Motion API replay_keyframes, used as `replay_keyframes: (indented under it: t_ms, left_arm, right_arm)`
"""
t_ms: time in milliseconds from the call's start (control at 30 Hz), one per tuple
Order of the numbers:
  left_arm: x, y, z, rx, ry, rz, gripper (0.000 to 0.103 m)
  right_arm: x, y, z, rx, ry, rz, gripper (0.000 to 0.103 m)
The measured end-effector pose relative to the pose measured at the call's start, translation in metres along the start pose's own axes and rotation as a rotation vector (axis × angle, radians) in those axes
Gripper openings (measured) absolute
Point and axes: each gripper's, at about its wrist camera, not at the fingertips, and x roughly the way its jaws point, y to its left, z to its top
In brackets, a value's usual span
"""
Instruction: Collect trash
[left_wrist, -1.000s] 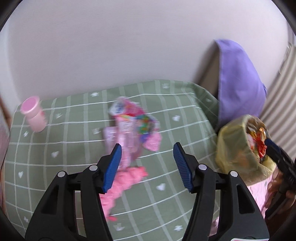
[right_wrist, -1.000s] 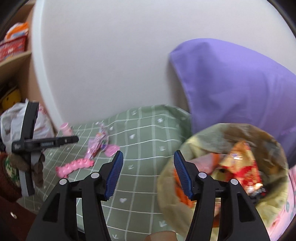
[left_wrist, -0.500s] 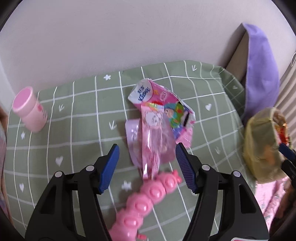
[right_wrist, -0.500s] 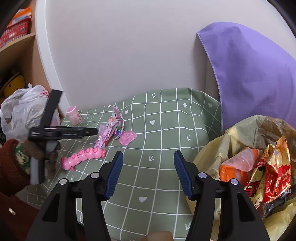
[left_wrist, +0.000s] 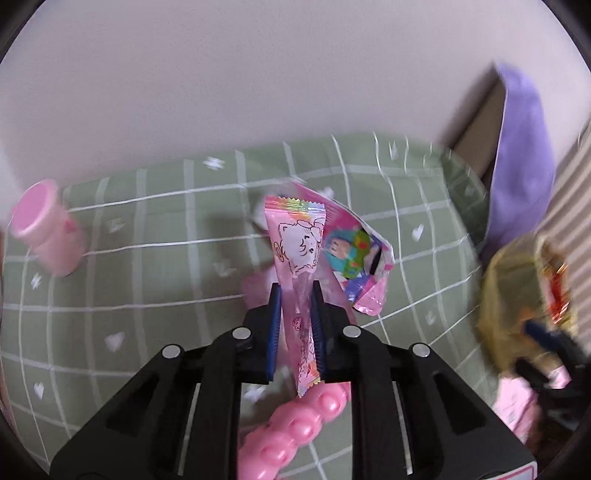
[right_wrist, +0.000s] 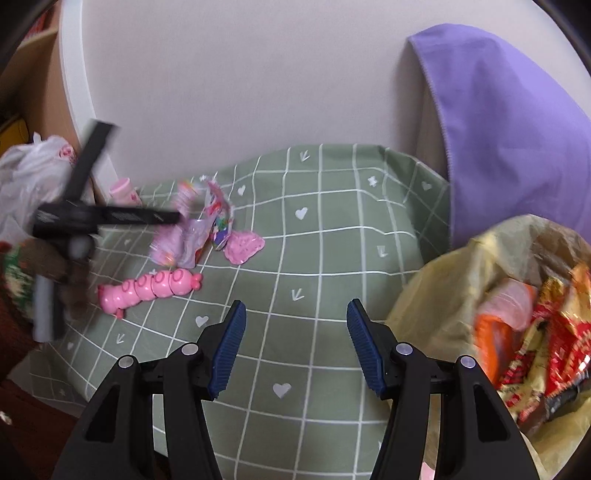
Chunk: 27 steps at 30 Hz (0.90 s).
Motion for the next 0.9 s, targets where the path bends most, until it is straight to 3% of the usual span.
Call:
replay_keyframes:
  t_ms: [100,267,400,500,667,900]
  left_arm:
    - [-0.027,0.036,-0.01,-0.072,-0.04,0.042,0.015]
    - [-0.044,0.074,-0.031,-0.138,-0.024,0.11,0.015]
    - [-0.045,0.087,-0.046,-0.182,-0.022,0.129,0.017]
    - [-0.043,0.092,-0.054,-0.176,-0.013,0.165,0.025]
    - [-0.042,0.088,-0.062,-0.157,-0.016,0.207,0.033]
    - [-0.051,0.092,-0.067,-0.158,-0.038,0.216,0.037]
  right_arm:
    - [0.018,0.014,0.009,-0.031,0.017,0.021,0.054]
    - [0.051,0.049,0.028,-0.102,0.032,0.061,0.054]
    - [0.078,0.076,0.047,-0.125,0.04,0.15,0.054]
    - [0.105,0.094,0.054,-0.126,0.07,0.22,0.054]
    - [0.147,0.108,0.055,-0.12,0.138,0.197,0.054]
    - [0.17,0.113,0.061,-0.148,0.13,0.156,0.054]
